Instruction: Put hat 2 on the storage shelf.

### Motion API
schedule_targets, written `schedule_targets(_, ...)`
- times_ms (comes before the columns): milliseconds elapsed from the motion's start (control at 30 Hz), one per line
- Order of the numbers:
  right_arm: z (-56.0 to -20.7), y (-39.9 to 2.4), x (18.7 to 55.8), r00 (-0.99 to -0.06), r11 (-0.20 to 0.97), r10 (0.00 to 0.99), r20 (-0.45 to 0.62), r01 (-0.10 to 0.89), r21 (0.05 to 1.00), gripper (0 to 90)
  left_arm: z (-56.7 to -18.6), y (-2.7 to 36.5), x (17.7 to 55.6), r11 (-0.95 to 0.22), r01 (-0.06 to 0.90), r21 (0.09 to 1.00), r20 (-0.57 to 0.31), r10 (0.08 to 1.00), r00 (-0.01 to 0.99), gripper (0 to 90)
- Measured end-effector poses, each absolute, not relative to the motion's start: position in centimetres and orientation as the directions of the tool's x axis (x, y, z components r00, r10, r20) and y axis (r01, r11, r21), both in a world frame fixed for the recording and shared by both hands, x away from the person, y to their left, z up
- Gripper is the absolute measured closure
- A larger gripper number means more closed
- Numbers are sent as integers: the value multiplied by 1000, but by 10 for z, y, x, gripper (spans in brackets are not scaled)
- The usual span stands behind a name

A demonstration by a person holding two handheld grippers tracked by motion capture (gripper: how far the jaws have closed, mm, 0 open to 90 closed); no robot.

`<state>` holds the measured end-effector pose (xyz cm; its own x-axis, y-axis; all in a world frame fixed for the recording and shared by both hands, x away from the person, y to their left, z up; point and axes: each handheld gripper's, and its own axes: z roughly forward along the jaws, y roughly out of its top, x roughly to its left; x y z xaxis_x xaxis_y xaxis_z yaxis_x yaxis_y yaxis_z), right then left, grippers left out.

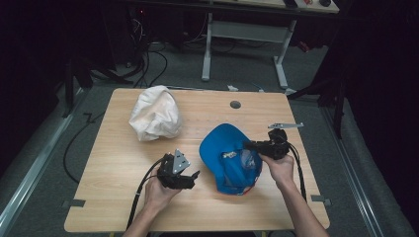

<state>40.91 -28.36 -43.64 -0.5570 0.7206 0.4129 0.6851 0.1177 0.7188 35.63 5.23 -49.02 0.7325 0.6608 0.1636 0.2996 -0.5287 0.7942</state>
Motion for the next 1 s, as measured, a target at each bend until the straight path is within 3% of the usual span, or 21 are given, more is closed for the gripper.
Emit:
schedule_targets(767,-443,-259,425,-519,97,697,495,753,651,854,-498,37,361,-542,304,783,132,624,770,144)
schedule_targets(1000,-448,-251,427,-518,124,709,478,759,639,854,-498,41,360,-530,311,789,119,628,769,139)
